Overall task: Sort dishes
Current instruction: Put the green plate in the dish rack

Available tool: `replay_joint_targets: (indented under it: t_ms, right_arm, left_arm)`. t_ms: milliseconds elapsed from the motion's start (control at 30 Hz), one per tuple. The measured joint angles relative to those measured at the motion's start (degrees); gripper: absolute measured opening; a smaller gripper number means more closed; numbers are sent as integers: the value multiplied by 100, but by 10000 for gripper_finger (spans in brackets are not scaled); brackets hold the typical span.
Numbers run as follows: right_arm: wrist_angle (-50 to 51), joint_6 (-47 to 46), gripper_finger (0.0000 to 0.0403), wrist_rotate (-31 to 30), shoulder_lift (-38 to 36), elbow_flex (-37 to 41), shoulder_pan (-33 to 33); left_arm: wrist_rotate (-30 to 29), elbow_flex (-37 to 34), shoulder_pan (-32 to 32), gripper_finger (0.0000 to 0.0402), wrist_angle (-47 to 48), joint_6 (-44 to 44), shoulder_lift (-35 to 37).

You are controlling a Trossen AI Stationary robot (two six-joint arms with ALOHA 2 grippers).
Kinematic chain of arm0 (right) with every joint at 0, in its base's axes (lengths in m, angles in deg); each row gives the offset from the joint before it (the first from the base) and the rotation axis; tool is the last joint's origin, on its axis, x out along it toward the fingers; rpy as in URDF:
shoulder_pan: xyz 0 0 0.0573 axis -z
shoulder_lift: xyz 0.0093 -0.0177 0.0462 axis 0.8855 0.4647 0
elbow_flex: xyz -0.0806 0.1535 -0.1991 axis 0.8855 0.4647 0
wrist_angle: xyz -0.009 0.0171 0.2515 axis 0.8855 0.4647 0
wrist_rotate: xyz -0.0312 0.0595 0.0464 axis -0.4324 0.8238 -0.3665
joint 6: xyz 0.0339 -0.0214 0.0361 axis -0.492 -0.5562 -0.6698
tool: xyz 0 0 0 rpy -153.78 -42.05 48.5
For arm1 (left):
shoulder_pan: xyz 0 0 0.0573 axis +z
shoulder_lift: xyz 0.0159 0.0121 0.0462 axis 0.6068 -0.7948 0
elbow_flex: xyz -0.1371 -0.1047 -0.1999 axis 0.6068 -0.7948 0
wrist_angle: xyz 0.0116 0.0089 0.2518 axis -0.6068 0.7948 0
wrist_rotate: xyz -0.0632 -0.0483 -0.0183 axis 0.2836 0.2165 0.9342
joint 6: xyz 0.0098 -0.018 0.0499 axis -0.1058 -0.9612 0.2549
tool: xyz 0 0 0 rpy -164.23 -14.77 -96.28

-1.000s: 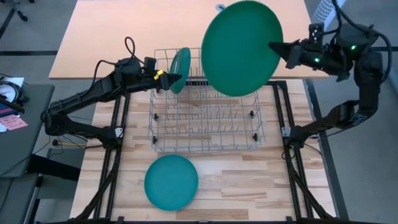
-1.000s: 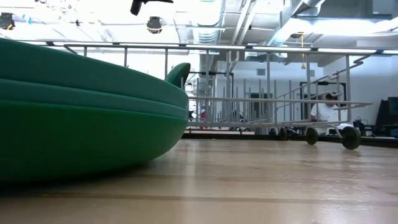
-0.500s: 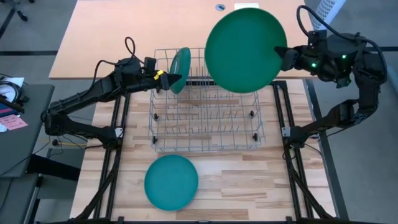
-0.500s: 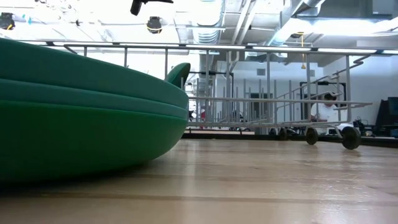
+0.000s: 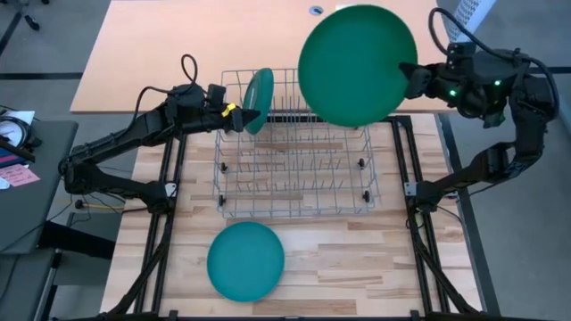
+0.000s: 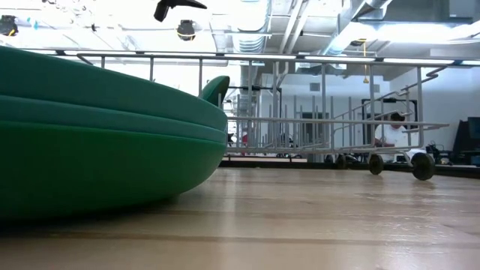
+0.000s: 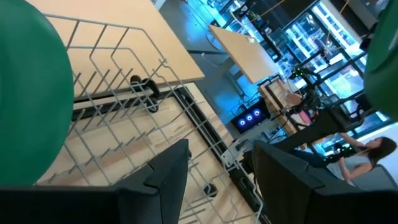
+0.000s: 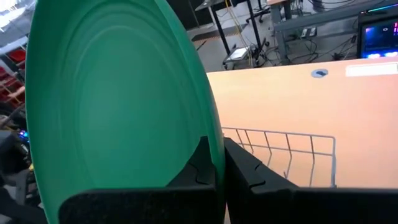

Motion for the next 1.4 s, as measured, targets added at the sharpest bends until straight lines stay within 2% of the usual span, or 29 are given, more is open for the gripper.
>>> replay_joint_targets:
  t_ms: [100,200,300,400,567,767,833,1000,1167,1400]
  right_arm:
    - [-355,270,9,-2,-54,0,-119]
    - [-1259,1438,9,123,-98,-1,-383]
    - [-2182,2866,9,819,-149,-2,-695]
    - [-2849,3915,9,1488,-162,-2,-927]
    - [-3161,5389,9,2939,-224,-2,-1078]
    - [-3675,6891,9,3883,-333,1,-1077]
    - [-4187,7168,9,4328,-347,4,-1074]
    - [-5499,7342,9,5870,-536,-7,-1078]
    - [-5850,7213,9,7156,-698,-17,-1078]
    - [-5607,6854,8,7575,-612,2,-1074]
  left_arm:
    - [0,0,-1,173,5,3,0]
    - [0,0,0,173,4,71,0]
    - [0,0,-2,173,5,131,0]
    - [-1,0,0,173,-2,173,0]
    - [0,0,0,173,-2,192,0]
    - [14,0,0,173,-6,233,0]
    - [92,0,0,173,-9,231,0]
    - [209,0,0,173,-11,228,0]
    - [221,0,0,173,-11,289,0]
    - [210,0,0,173,-9,355,0]
